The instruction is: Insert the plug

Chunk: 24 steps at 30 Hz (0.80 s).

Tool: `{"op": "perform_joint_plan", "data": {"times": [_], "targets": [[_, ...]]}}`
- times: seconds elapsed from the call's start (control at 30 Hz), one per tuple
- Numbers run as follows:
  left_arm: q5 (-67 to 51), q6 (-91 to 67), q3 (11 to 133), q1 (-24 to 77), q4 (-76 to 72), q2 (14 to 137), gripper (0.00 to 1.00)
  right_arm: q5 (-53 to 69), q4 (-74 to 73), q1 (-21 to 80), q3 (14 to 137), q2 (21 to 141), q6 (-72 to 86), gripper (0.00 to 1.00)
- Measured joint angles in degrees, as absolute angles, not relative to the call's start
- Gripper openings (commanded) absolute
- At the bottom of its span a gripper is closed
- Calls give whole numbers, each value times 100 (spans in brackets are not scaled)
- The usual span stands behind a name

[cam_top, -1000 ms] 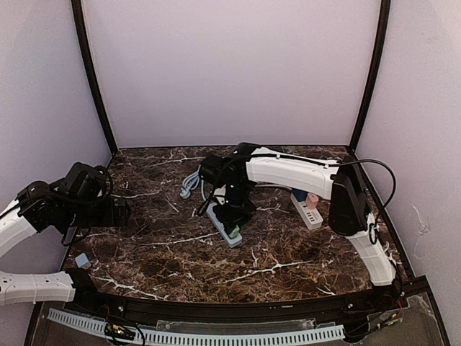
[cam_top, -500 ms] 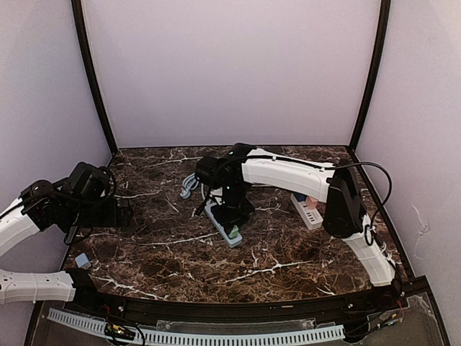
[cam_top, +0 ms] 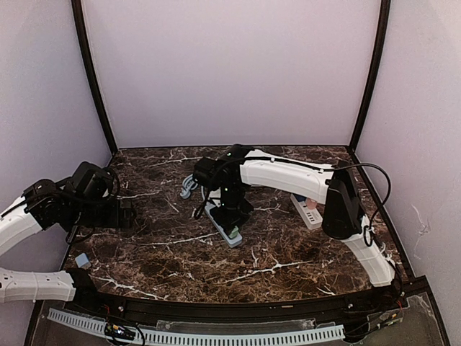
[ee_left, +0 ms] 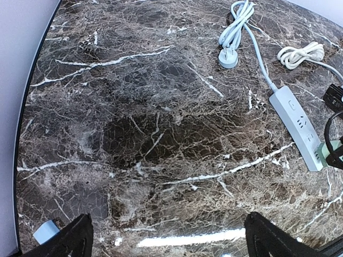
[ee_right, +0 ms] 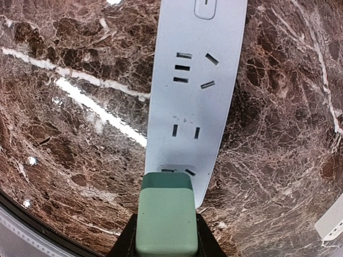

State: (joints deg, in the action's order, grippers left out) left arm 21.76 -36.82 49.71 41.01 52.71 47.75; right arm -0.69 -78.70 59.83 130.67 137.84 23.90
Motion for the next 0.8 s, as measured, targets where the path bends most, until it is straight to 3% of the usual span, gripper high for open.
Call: {"op": "perform_joint_plan", "data": {"times": [0.47, 0.8], "targets": [[2139, -3662, 4971, 4101, 5238, 4851, 99, 473, -7878, 5725, 13050, 13799, 3393, 0], [2058, -3636, 4971, 4101, 5238, 4995, 99, 325, -7979, 5782, 13159, 13904, 3074, 0]]}}
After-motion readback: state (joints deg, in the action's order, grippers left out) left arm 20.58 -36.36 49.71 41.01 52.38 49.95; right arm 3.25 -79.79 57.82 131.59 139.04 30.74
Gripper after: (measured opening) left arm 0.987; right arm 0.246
